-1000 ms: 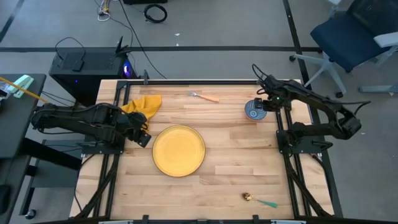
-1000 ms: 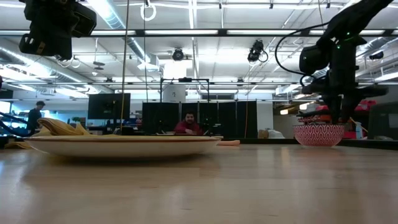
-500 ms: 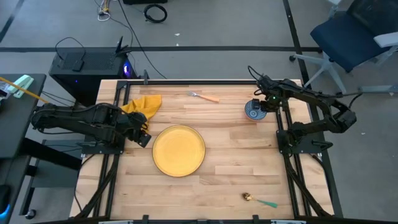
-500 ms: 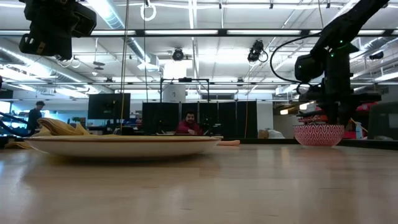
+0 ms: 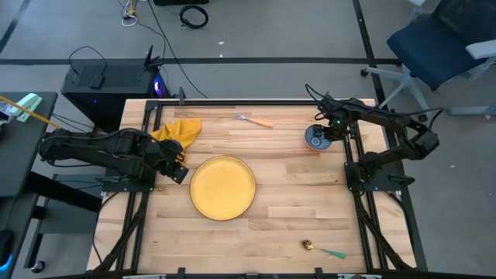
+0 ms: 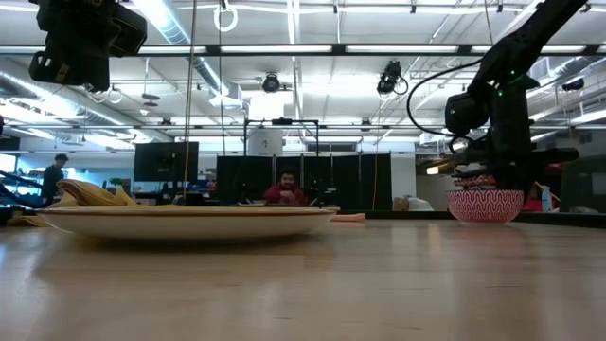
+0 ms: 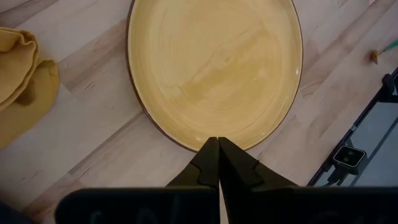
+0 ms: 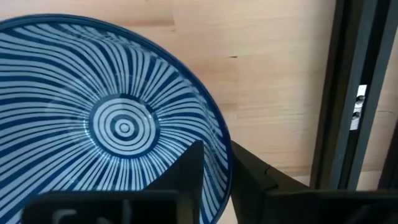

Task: Set table place
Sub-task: Put the blue-patterned bowl on top of the yellow plate

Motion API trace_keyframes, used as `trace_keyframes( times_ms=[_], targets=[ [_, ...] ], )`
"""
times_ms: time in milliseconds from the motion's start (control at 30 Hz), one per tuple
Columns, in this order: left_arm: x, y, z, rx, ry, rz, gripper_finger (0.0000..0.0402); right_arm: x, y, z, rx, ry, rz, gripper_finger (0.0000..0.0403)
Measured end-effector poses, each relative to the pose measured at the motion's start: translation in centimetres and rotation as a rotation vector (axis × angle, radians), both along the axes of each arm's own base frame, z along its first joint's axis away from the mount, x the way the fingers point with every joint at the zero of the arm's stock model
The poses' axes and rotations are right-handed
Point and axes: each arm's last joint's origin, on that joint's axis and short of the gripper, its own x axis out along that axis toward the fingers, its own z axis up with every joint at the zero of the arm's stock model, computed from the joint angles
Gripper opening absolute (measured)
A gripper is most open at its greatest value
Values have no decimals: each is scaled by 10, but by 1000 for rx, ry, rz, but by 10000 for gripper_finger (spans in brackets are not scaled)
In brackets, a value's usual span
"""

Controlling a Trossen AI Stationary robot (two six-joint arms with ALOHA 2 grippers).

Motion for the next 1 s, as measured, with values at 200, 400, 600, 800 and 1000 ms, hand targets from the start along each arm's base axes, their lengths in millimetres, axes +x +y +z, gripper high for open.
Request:
trace_keyframes(
  times_ms=[200, 400, 600, 800, 1000],
  targets=[
    [0, 0, 0, 0, 0, 0, 9, 0, -1, 1, -12, -1, 6, 19],
    [0, 0, 0, 0, 0, 0, 9, 0, -1, 1, -16, -2, 17, 15],
    [0, 0, 0, 0, 0, 0, 9, -1, 0, 5, -41, -16, 64, 15],
    [0, 0, 0, 0, 0, 0, 9, -3, 6, 25, -90, -81, 83, 14],
    [0, 0, 0, 0, 0, 0, 9, 3, 13, 66, -161, -137, 153, 14]
  ],
)
